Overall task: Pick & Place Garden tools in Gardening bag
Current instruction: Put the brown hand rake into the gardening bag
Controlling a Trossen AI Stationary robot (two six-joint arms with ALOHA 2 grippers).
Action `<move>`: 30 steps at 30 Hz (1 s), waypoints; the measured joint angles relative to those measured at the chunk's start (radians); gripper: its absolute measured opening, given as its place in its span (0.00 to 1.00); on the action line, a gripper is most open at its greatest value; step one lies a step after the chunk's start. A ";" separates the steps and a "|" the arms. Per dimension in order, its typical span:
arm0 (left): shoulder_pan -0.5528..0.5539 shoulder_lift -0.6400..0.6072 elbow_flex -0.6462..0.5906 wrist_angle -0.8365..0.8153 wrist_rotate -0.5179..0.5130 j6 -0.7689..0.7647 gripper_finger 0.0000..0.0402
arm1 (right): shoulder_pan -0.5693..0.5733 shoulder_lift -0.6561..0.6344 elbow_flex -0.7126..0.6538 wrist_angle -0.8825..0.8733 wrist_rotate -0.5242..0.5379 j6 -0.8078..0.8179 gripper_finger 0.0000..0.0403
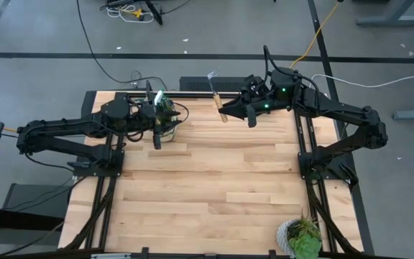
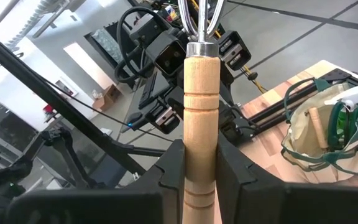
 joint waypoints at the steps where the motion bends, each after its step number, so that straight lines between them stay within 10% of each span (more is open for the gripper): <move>1: 0.000 0.000 0.000 0.000 0.000 0.000 0.33 | 0.000 0.000 0.000 0.000 0.000 0.000 0.12; 30: 0.000 0.000 0.000 0.000 0.000 0.000 0.33 | 0.000 0.000 0.000 0.056 -0.037 0.045 0.12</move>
